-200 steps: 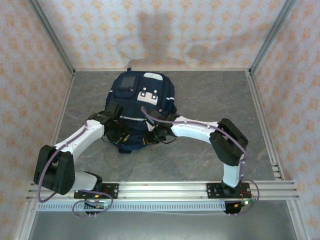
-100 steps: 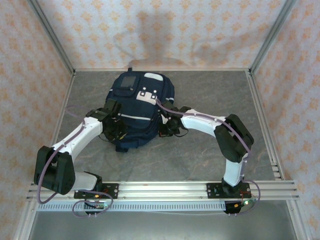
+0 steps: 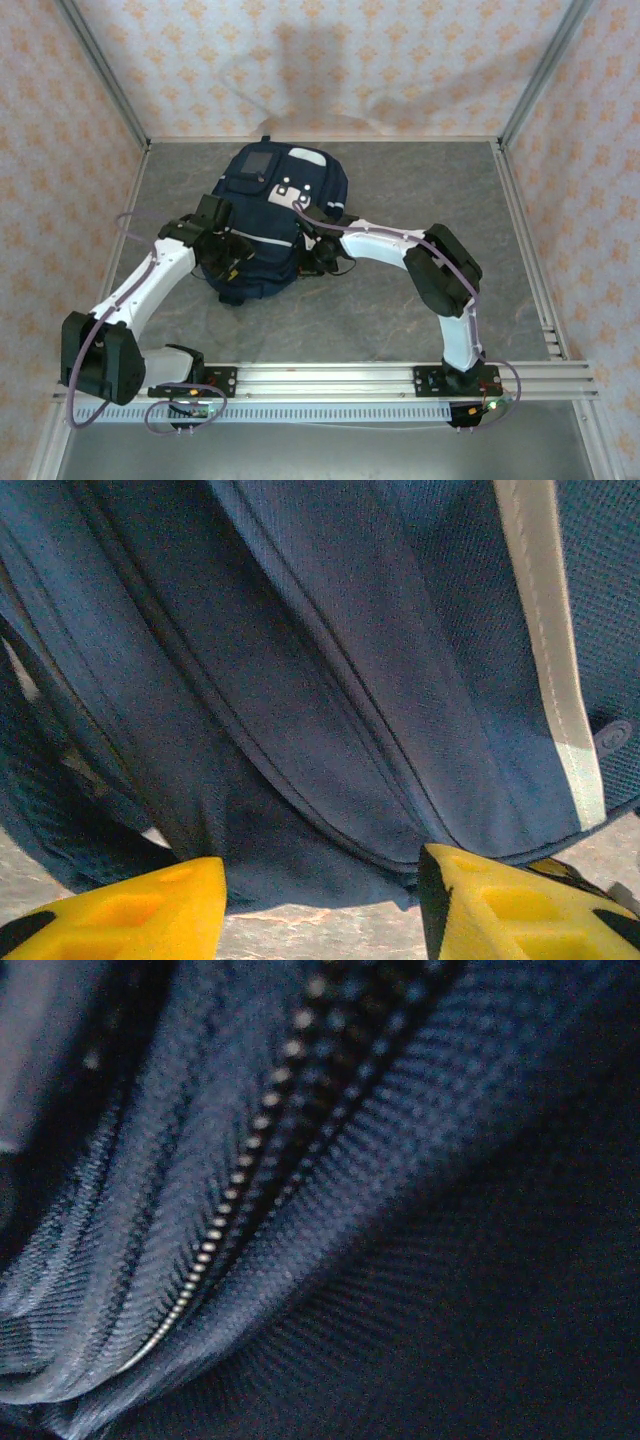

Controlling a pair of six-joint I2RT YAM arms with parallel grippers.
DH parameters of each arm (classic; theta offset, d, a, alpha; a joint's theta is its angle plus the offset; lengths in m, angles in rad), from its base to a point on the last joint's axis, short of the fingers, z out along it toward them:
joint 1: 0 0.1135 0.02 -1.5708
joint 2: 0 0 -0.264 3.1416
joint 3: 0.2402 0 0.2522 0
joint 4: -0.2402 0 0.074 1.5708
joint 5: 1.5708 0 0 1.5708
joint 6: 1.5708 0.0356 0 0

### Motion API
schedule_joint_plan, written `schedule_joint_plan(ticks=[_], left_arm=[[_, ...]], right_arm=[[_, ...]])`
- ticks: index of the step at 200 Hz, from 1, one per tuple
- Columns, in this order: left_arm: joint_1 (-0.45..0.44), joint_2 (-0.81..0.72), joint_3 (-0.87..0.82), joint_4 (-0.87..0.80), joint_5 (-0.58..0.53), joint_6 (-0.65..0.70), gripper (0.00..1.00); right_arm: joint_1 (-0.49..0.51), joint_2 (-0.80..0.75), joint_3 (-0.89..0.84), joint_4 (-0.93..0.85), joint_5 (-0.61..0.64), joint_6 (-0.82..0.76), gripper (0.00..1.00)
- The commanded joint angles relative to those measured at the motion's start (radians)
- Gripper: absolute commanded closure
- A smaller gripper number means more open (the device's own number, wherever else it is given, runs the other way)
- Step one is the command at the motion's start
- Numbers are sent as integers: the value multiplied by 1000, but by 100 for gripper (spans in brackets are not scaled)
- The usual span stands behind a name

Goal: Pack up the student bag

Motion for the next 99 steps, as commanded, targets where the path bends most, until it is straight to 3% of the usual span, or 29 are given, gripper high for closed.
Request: schedule_joint_plan(ticks=[1,45,99], left_arm=[[-28,-9,-49,72,54,-139,44],[-91,61,-58,147,54,-222,44],[-138,123,-6,124,46,-247,48]], right_arm=[[9,9,-11,109,-40,107,100],[15,16,-5,131,-48,138,100],[14,10,-14,130,-38,139,100]])
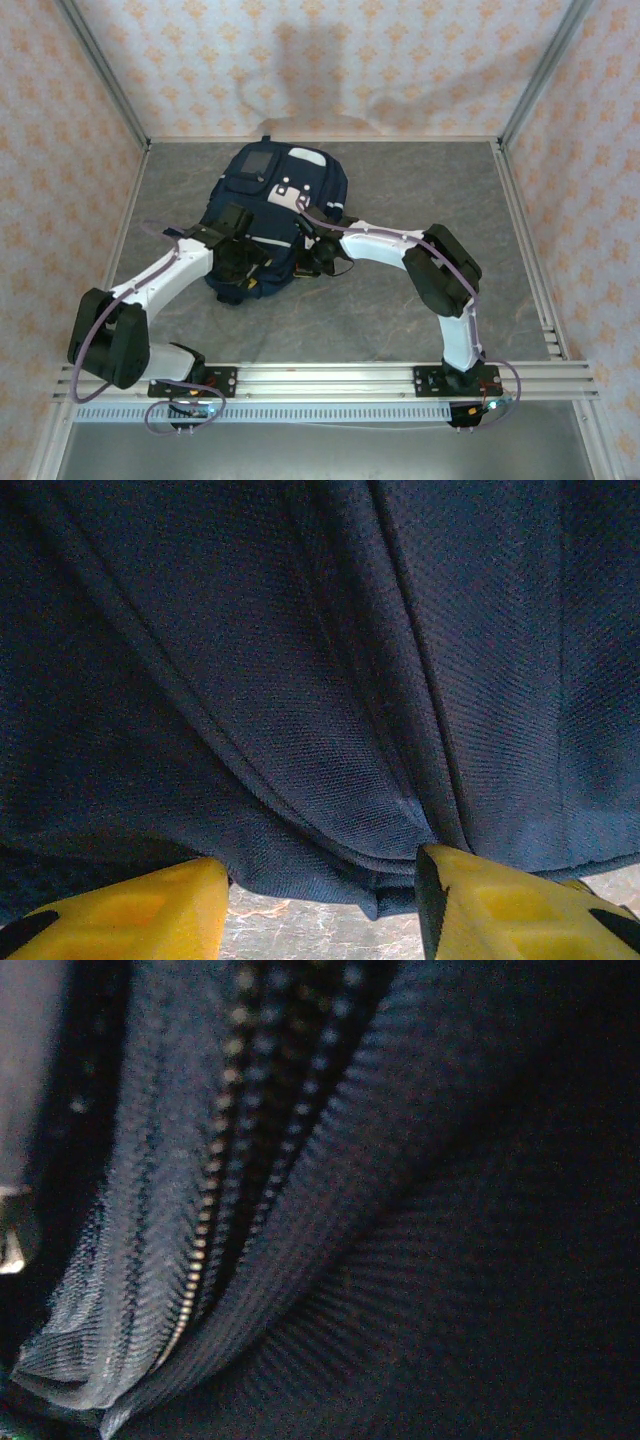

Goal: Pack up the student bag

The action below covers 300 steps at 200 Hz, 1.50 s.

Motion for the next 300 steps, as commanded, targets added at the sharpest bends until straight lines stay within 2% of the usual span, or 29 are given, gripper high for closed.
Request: schedule_joint_plan(ticks=[1,67,130,165,189,202,235,300], left_arm=[[-23,14,42,1,11,-42,48],[-98,-42,21,-31,-21,-186,42],[-97,117,53,-59,-128,-127,42],[-78,146,99,-97,-223,-66,58],[-53,110,82,-97,-275,-20,87],[-35,103,68,-101,-268,6,100],[-15,94,26,-86,-224,39,100],[-18,40,-20,-63,-154,88,100]], right_arm=[[10,8,-4,80,-12,18,100],[12,9,-4,91,-6,30,100],[12,5,-16,108,-5,48,100],[11,-10,-20,88,0,28,100],[8,-37,-28,42,32,-15,100],[-3,-60,-45,30,43,-27,100],[-44,-95,-76,-9,73,-62,100],[-131,-65,-18,-114,148,-148,100]])
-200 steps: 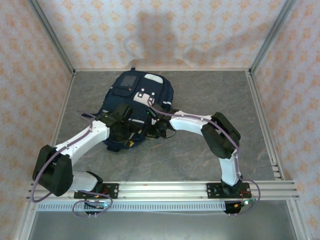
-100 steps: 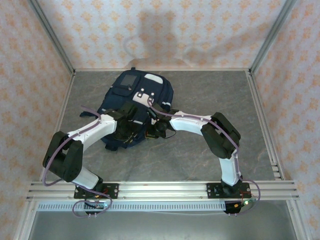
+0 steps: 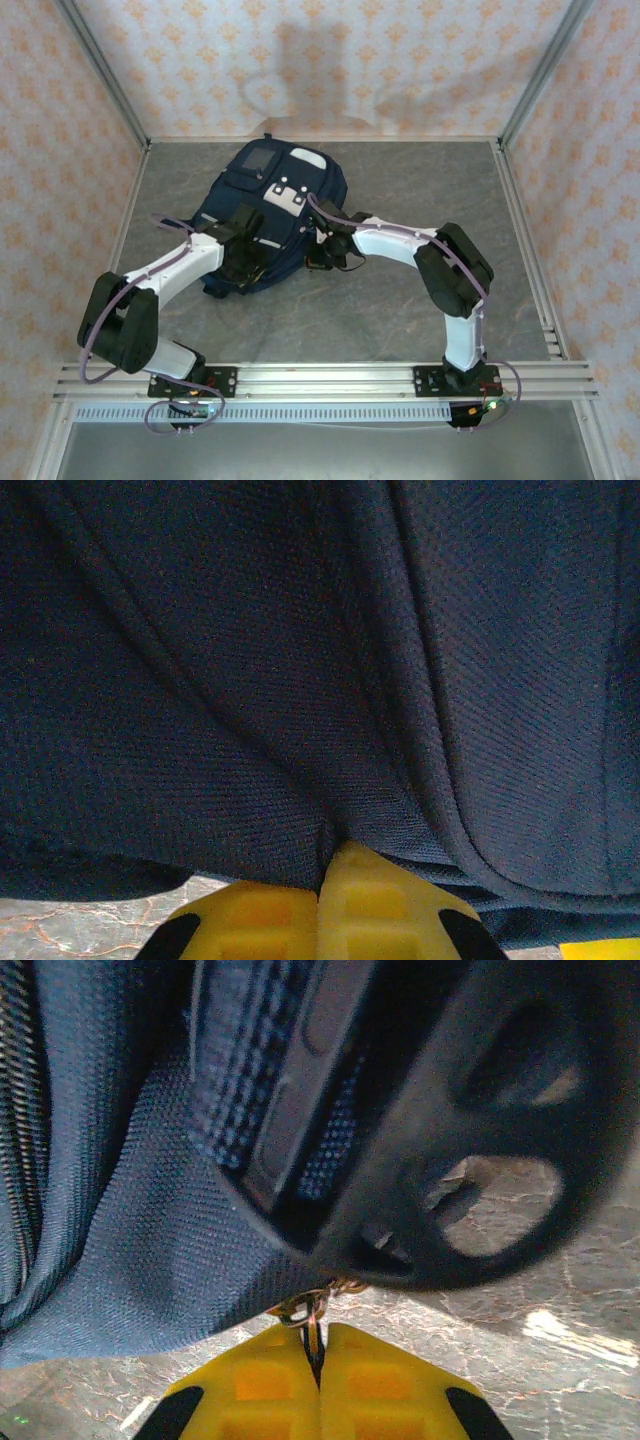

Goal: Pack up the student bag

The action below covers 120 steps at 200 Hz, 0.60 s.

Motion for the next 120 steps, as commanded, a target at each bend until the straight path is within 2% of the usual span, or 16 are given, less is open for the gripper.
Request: schedule_joint_plan(ticks=[1,54,76,89,106,120], left_arm=[[14,-32,-38,-42,-19,40,100],[-32,-14,3,-15,71,103,100],[-57,2,13,15,104,112,100],[-79,28,36,25,123,120,100],[-111,70,76,37,142,131,100],[-137,111,115,49,156,133,100]], right_arm=[[-56,-10,35,-107,115,-40,100],[-136,5,70,-148,214,16,100],[-159,-4,69,-144,236,43,93],[-162,-12,71,-137,235,42,86],[-162,-30,69,-129,213,38,67],[-162,-61,65,-156,234,39,57]])
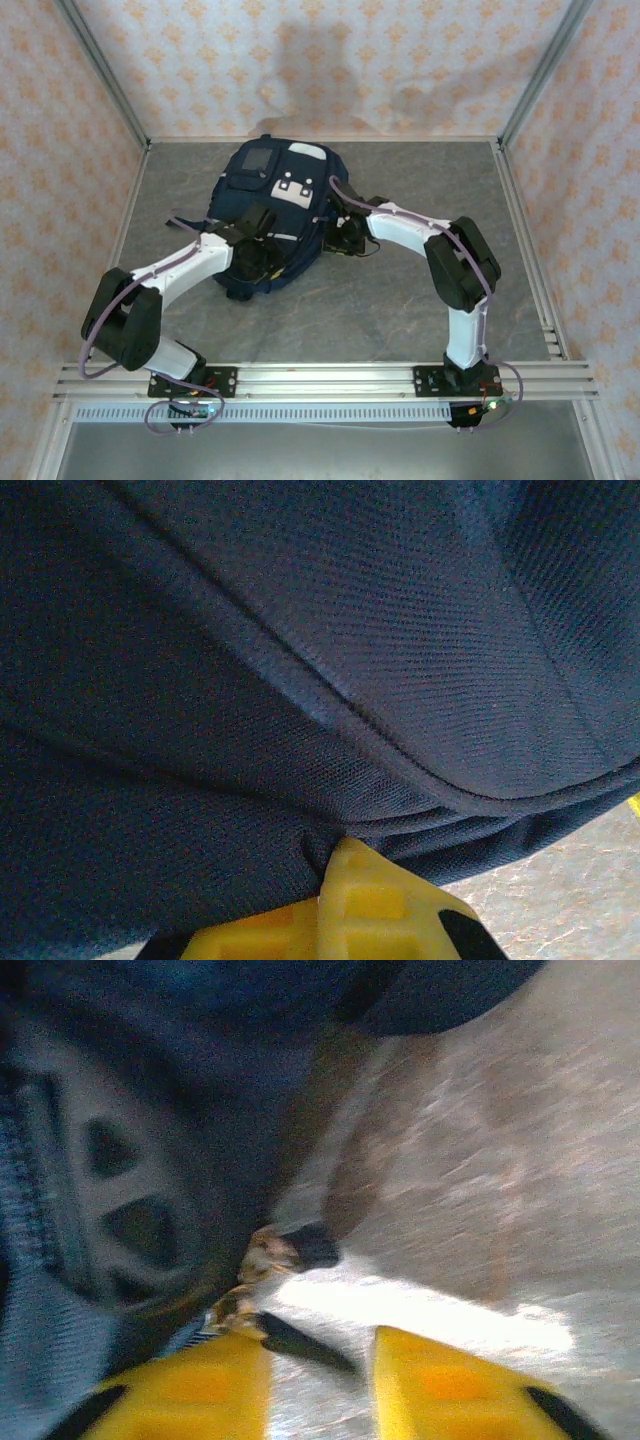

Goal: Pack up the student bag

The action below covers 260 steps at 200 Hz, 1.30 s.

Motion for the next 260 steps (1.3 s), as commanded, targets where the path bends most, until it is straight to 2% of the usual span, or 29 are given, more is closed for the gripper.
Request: schedule_joint_plan(ticks=[1,19,52,72,88,214,233,244,260], left_arm=[[-45,59,67,-42,32,42,100],[-78,116,121,-26,47,36,100],[-154,226,229,-4,77,18,100],[-202,287,301,1,94,8,100],[-237,326,354,-8,103,11,100],[-379,382,451,-44,164,80,100],[-382,362,454,-48,172,116,100],[-382,334,445,-25,172,138,86],[-382,279,448,-13,151,184,57]], right_arm=[[-27,-64,17,-53,119,15,56],[-27,-138,-4,-115,212,15,52],[-27,-304,-24,-240,378,24,50],[-30,-406,-54,-265,497,52,50],[-33,-460,-78,-264,545,50,50],[-65,-648,-251,-207,633,78,51],[-67,-658,-260,-198,630,68,46],[-67,-659,-255,-199,618,54,41],[-67,-666,-239,-215,613,37,29]])
